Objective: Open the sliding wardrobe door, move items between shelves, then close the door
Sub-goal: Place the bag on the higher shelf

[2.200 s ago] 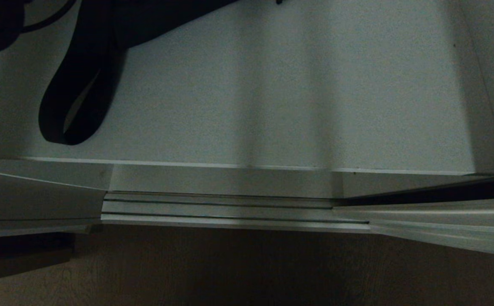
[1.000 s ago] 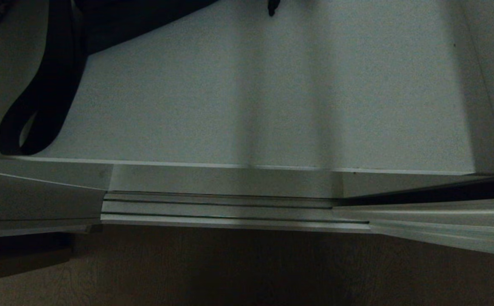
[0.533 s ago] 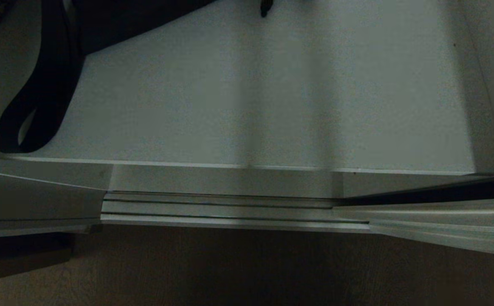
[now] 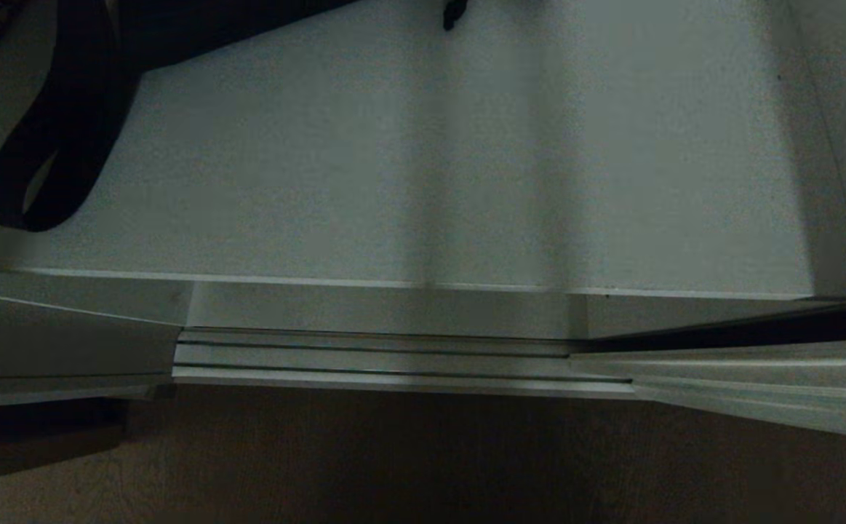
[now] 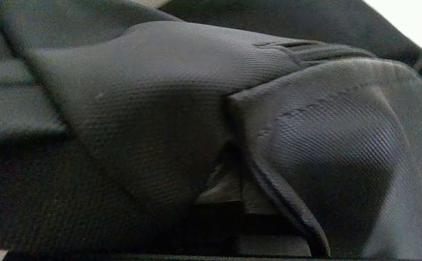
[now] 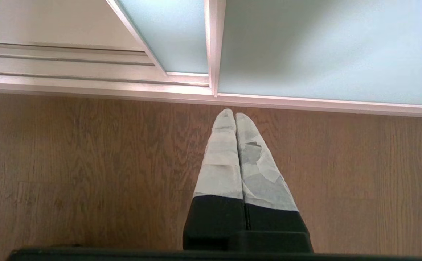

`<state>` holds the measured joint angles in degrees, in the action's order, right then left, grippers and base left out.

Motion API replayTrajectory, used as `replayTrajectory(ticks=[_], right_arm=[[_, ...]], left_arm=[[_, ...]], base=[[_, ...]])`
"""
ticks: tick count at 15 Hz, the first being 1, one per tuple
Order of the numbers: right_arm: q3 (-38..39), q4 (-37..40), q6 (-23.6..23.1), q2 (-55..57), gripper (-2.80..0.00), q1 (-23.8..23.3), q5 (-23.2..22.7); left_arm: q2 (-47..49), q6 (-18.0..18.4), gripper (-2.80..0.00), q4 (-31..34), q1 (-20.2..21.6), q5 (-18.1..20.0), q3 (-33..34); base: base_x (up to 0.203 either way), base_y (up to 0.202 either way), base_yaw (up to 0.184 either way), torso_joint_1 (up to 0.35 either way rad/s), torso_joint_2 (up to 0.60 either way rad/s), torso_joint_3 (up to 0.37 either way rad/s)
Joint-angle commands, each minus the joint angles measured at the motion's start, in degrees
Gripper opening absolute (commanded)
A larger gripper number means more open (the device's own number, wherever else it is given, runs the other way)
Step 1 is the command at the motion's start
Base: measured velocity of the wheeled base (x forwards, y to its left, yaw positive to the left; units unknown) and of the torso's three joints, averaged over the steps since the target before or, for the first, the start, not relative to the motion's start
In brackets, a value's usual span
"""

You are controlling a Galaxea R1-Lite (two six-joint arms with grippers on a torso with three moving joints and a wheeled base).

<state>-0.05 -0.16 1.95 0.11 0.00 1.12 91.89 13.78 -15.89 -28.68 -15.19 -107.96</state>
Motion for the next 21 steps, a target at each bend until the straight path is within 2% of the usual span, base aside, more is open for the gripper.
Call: replayTrajectory(ticks=[1,3,4,6,9,11,14,19,21], right_arm=[[0.0,0.0,0.0,0.0,-2.80,0.0,0.0],[0.0,0.0,0.0,0.0,-2.80,0.0,0.0],[0.0,0.0,0.0,0.0,-2.80,0.0,0.0],[0.0,0.0,0.0,0.0,-2.80,0.0,0.0],[0.0,0.0,0.1,0.0,-2.80,0.0,0.0],[0.0,0.0,0.0,0.0,-2.80,0.0,0.0],[0.0,0.0,0.0,0.0,-2.80,0.0,0.0],[0.0,0.0,0.1,0.0,-2.80,0.0,0.0],[0.0,0.0,0.1,0.0,-2.80,0.0,0.0]], left_arm=[[1.2,-0.1,-2.80,-1.2,-0.3,-0.3,0.3],[1.6,-0.2,-2.80,-0.7,-0.2,-3.0,0.4],[2.1,-0.1,0.00,-0.6,-0.2,-3.7,0.4],[2.8,-0.6,0.00,-0.7,-0.6,-3.4,-0.3],[5.8,-3.8,0.00,0.3,-4.5,-3.5,-2.7],[6.6,-3.7,0.00,2.4,-6.0,-3.7,-2.8],[4.0,-2.8,0.00,5.4,-5.9,-4.9,-2.8],[-0.9,3.2,0.00,12.6,-3.2,-5.6,-2.7],[-2.2,2.9,0.00,13.3,-2.7,-5.6,-2.6]], base=[[0.000,0.000,0.000,0.000,0.00,0.000],[0.000,0.000,0.000,0.000,0.00,0.000],[0.000,0.000,0.000,0.000,0.00,0.000],[0.000,0.000,0.000,0.000,0.00,0.000],[0.000,0.000,0.000,0.000,0.00,0.000],[0.000,0.000,0.000,0.000,0.00,0.000],[0.000,0.000,0.000,0.000,0.00,0.000],[0.000,0.000,0.000,0.000,0.00,0.000],[0.000,0.000,0.000,0.000,0.00,0.000]])
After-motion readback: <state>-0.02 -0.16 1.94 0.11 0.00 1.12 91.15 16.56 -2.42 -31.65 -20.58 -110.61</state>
